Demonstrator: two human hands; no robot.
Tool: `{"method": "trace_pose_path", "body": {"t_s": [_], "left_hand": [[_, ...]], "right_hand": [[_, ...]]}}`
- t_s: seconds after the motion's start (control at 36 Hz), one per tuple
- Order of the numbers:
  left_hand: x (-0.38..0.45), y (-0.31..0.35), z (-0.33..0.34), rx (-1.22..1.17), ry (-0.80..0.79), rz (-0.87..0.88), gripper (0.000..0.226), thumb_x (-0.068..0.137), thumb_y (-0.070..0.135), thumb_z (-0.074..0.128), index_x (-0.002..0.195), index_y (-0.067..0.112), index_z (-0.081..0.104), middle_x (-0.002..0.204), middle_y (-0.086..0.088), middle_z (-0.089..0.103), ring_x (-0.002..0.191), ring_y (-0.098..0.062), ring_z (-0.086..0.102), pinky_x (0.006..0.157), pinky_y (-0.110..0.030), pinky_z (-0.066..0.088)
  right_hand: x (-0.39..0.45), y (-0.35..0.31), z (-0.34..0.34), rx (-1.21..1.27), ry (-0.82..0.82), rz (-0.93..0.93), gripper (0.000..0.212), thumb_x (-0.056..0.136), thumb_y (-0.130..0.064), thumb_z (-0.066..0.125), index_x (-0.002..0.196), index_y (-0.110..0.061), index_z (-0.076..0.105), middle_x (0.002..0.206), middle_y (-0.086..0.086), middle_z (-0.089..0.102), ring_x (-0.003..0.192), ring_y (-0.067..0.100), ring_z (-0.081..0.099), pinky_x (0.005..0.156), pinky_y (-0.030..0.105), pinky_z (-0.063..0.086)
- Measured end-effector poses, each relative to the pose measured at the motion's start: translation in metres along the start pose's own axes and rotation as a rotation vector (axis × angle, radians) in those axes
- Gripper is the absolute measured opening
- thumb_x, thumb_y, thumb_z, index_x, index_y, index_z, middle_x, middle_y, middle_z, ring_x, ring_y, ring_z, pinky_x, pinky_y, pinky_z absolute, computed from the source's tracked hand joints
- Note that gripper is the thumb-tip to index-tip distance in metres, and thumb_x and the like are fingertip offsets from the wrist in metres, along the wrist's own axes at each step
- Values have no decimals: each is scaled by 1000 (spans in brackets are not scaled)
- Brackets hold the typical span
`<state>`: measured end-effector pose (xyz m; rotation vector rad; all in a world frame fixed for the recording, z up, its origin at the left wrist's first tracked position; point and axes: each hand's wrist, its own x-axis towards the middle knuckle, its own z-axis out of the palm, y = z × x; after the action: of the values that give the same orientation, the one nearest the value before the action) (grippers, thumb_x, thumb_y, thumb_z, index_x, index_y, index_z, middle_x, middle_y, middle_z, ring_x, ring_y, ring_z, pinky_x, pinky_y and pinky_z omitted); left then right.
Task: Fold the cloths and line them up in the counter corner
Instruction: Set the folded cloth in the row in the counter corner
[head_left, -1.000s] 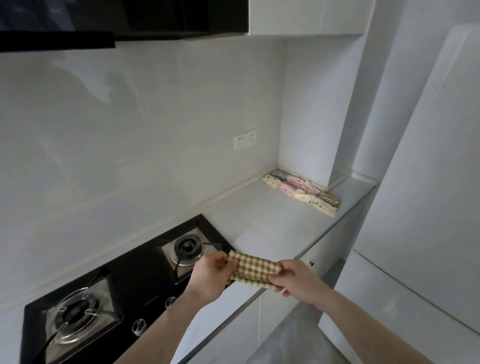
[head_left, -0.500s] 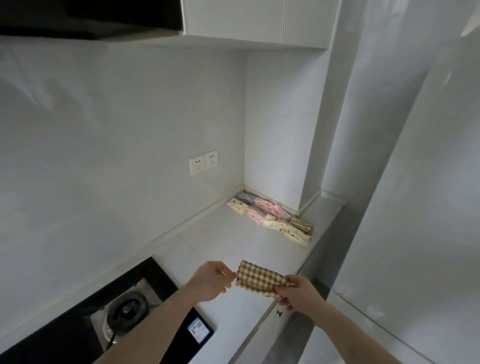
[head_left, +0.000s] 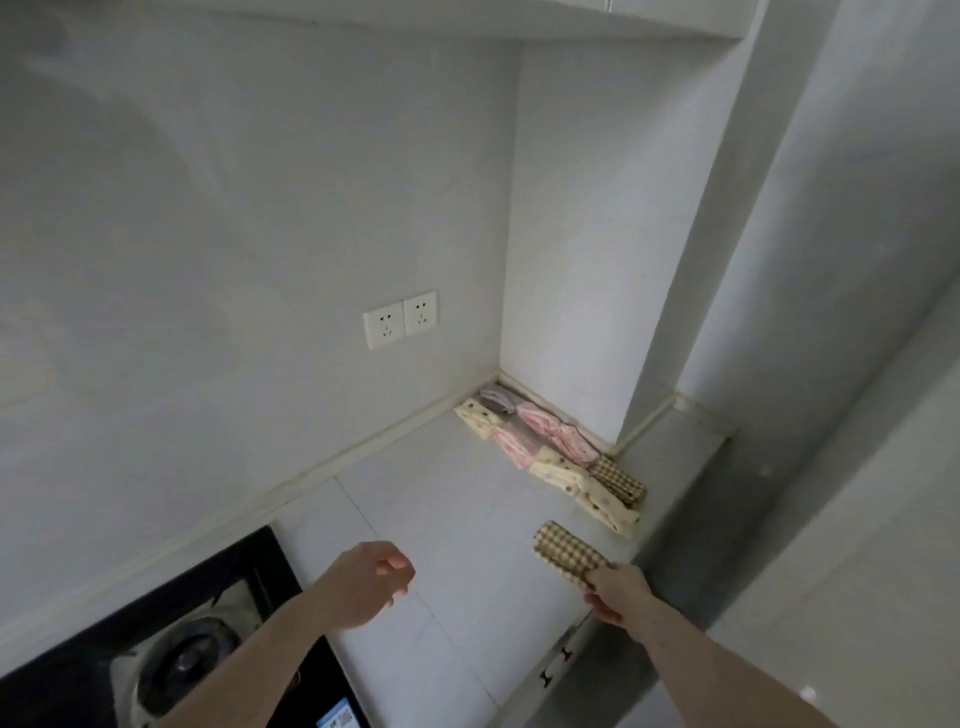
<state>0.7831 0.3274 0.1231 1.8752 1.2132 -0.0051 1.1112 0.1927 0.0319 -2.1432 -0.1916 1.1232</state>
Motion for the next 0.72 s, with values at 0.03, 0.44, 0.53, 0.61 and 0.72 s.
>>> {"method": "trace_pose_path", "body": {"t_s": [0.03, 0.44, 0.53, 0.61, 0.72], "left_hand": [[3, -1, -1, 3, 7, -15, 13, 99, 32, 58, 99, 24, 69, 89, 11, 75, 78, -5, 71, 77, -21, 53], [22, 2, 26, -58, 109, -216, 5, 95, 28, 65, 99, 27, 69, 86, 9, 75, 72, -1, 70, 67, -13, 46], [21, -1, 34, -82, 166, -265, 4, 94, 26, 67, 95, 27, 71, 83, 8, 75, 71, -3, 70, 67, -13, 47], [18, -5, 42, -117, 157, -325, 4, 92, 27, 68, 92, 30, 71, 82, 9, 75, 72, -5, 71, 72, -19, 51], [16, -1, 56, -147, 184, -360, 4, 91, 27, 68, 91, 30, 71, 85, 7, 75, 70, -5, 71, 64, -15, 49]], "right_hand": [[11, -6, -1, -13, 8, 6, 18, 99, -12, 53, 110, -1, 62, 93, 15, 71, 88, 26, 68, 68, 33, 57], [105, -40, -1, -1153, 162, -593, 63, 94, -40, 59, 151, -26, 34, 156, 5, 33, 138, 24, 39, 111, 36, 39], [114, -40, 9, -1228, 43, -584, 59, 96, -37, 57, 149, -20, 40, 161, 9, 28, 147, 27, 30, 118, 37, 28], [123, -42, 19, -1147, -64, -509, 63, 97, -34, 60, 152, -15, 36, 160, 6, 33, 145, 23, 36, 116, 31, 32], [136, -46, 26, -1077, -105, -466, 72, 96, -31, 62, 156, -13, 27, 160, 5, 32, 145, 22, 37, 116, 30, 34]]}}
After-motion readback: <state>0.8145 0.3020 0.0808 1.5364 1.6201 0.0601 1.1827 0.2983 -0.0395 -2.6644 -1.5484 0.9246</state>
